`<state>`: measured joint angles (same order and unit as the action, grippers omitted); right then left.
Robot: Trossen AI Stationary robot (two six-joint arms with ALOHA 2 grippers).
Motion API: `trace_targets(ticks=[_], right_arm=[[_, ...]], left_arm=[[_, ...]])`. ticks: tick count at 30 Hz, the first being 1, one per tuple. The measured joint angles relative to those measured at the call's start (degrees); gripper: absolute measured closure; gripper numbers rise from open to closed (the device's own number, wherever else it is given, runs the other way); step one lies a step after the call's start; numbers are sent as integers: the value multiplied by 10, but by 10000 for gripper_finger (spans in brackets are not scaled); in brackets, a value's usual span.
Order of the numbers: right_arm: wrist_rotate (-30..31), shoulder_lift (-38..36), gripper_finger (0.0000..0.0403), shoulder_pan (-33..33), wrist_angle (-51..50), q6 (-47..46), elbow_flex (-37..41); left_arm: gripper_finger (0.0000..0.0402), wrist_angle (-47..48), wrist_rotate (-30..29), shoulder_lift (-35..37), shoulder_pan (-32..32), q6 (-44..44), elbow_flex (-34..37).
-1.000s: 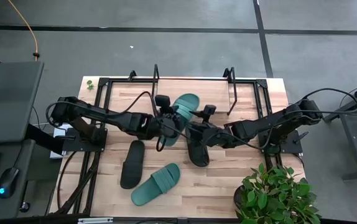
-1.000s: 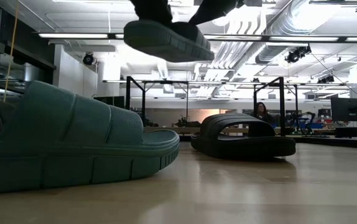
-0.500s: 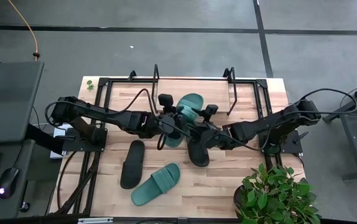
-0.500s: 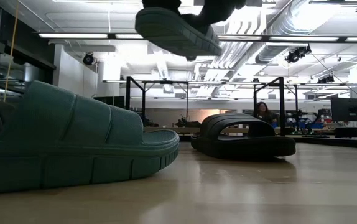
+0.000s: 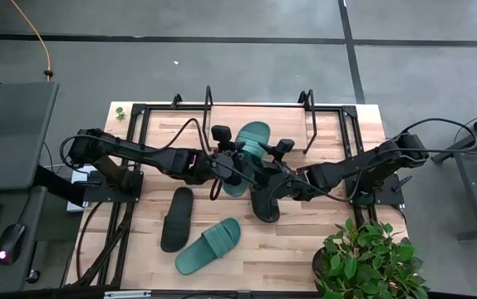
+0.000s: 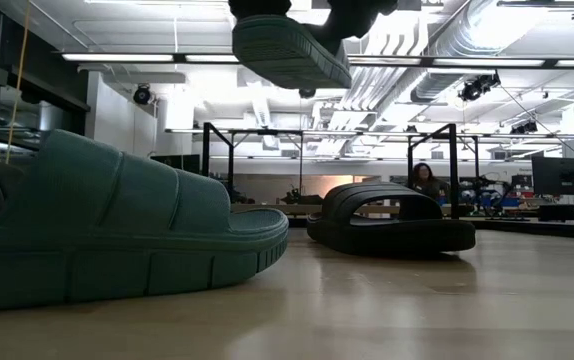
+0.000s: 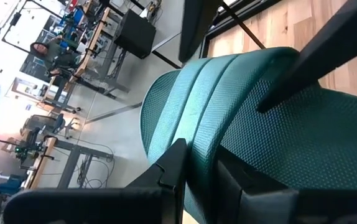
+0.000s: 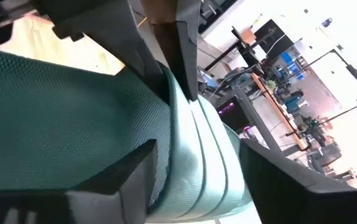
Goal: Pick and place slides into the shelf
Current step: Put the top green slide on the shelf
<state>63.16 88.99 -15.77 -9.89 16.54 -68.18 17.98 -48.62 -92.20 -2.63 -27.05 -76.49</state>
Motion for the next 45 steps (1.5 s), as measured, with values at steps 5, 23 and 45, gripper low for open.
trace_targets(ticks=[5, 23, 45], right_arm=[[-2, 0, 262, 0, 3, 0, 0], [-34, 0, 396, 1, 3, -16, 0], [-58, -25, 402, 1, -27, -59, 0]], left_arm=[[360, -2, -1, 0, 0, 0, 0], [360, 6, -23, 0, -1, -14, 0], [170, 40, -26, 22, -5, 2, 0]])
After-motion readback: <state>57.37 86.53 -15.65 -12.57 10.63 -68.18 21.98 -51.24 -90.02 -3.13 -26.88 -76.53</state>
